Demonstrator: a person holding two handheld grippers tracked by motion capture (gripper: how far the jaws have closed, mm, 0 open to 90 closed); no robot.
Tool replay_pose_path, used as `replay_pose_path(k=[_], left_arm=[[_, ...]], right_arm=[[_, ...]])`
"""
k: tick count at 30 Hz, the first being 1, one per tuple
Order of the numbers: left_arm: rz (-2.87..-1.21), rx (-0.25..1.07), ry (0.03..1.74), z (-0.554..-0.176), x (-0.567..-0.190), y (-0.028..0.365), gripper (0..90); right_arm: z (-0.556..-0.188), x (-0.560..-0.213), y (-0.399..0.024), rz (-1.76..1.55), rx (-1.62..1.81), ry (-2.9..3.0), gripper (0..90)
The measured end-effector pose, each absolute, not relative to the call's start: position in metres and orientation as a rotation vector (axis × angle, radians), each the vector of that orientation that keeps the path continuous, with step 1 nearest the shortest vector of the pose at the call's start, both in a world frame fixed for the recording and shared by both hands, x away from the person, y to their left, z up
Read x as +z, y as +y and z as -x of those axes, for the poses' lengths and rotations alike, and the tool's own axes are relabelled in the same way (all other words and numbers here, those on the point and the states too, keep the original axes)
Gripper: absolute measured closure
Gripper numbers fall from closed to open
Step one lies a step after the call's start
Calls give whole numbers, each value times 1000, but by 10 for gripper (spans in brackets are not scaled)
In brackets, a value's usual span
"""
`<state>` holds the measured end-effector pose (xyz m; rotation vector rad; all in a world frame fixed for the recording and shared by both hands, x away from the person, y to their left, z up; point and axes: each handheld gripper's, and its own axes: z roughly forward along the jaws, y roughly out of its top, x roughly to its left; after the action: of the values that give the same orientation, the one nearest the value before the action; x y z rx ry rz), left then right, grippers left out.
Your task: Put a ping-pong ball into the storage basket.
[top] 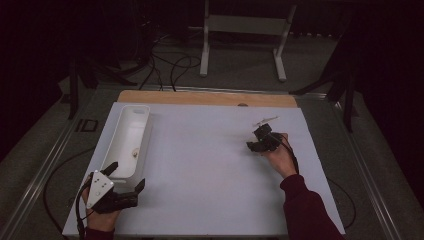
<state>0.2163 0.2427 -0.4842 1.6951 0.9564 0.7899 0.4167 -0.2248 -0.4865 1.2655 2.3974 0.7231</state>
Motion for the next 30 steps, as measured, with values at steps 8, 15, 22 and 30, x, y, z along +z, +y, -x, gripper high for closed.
replay_pose_path(k=[8,15,22,30], left_arm=[[-1698,791,956,-216,-484,243,2],[-1698,791,957,-216,-484,242,2],[-1697,792,956,-216,-484,242,2],[-1697,792,956,-216,-484,242,2]], right_arm=[[-415,-484,-223,-1254,735,2400,500],[-413,-482,-221,-1243,746,2401,500],[-411,-479,-221,-1243,759,2393,500],[-408,-474,-218,-1227,780,2393,500]])
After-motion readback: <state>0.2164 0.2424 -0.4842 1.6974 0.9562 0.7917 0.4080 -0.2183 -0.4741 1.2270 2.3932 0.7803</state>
